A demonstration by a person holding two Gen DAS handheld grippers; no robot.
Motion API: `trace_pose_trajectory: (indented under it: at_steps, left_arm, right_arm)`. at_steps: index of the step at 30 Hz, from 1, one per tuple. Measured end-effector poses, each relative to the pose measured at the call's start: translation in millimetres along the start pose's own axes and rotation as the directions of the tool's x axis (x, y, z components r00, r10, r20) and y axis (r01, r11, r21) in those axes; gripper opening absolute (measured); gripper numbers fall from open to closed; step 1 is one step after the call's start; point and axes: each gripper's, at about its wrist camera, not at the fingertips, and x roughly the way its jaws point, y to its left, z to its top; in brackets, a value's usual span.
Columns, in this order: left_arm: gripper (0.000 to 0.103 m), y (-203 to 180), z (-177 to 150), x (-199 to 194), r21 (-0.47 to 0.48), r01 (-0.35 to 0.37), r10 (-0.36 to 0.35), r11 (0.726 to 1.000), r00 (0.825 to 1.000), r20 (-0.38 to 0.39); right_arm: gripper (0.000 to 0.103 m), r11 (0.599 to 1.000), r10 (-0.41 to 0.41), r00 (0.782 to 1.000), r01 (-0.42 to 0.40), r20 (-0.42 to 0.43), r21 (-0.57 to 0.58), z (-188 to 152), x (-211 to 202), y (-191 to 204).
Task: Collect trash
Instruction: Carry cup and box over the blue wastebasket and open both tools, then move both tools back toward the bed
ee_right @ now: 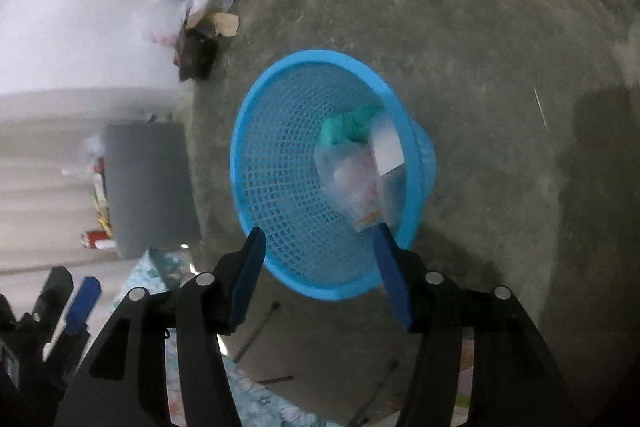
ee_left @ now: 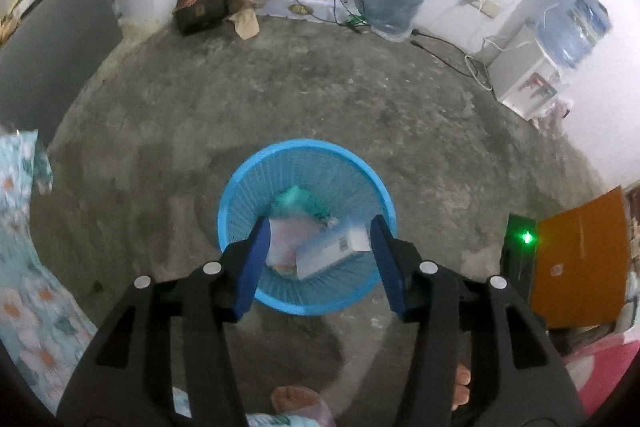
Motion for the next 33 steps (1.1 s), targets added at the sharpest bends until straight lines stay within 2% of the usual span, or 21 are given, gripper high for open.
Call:
trace_pose_trajectory:
  at_steps: [4,6,8,9,11,14,16,18,21,24,27,29,33]
  left_arm:
    - [0.049,-3,-7,-37,0.030,-0.003,0.001,1.000,0.999,0.049]
    - [0.054,-8,-9,-60,0.046,0.001,-0.005,0.999,0.997,0.078]
    - [0.063,-12,-19,-93,0.070,0.018,-0.026,0.997,0.993,0.114]
    - [0.065,-13,-23,-106,0.081,0.014,-0.025,0.997,0.992,0.127]
    - [0.068,-14,-37,-137,0.110,-0.017,0.000,0.994,0.988,0.152]
    - [0.072,-3,-59,-186,0.092,-0.119,0.098,0.989,0.974,0.204]
    - [0.074,10,-73,-219,0.036,-0.153,0.140,0.988,0.960,0.244]
    - [0.077,29,-92,-254,-0.054,-0.178,0.186,0.983,0.941,0.284]
    - [0.078,58,-119,-297,-0.177,-0.231,0.277,0.957,0.907,0.316]
    - [0.078,77,-144,-328,-0.255,-0.320,0.392,0.913,0.862,0.323]
    - [0.080,97,-175,-358,-0.341,-0.393,0.498,0.854,0.807,0.317]
    - [0.081,106,-191,-370,-0.396,-0.402,0.533,0.825,0.788,0.310]
    - [0.081,125,-223,-389,-0.486,-0.417,0.585,0.768,0.766,0.267]
  right_arm:
    - [0.055,0.999,-0.004,1.000,0.006,0.031,-0.050,-23,-25,3]
    - [0.055,0.996,-0.006,0.999,0.010,0.044,-0.087,-37,-34,9]
    - [0.056,0.989,0.015,0.998,-0.005,0.066,-0.150,-58,-55,26]
    - [0.059,0.983,0.022,0.997,-0.008,0.075,-0.186,-66,-64,35]
    - [0.067,0.963,0.044,0.994,-0.015,0.103,-0.268,-86,-87,55]
    - [0.073,0.904,0.077,0.991,-0.023,0.108,-0.426,-120,-114,94]
    - [0.076,0.852,0.100,0.990,-0.036,0.095,-0.522,-141,-126,119]
    - [0.077,0.792,0.127,0.991,-0.073,0.046,-0.606,-164,-133,142]
    - [0.077,0.740,0.137,0.990,-0.113,-0.016,-0.664,-193,-138,162]
    - [0.077,0.672,0.138,0.981,-0.192,-0.133,-0.716,-228,-134,180]
    - [0.077,0.637,0.145,0.962,-0.269,-0.230,-0.723,-256,-130,190]
    - [0.077,0.612,0.134,0.957,-0.285,-0.258,-0.738,-270,-128,194]
    - [0.077,0.539,0.116,0.938,-0.337,-0.328,-0.772,-306,-127,206]
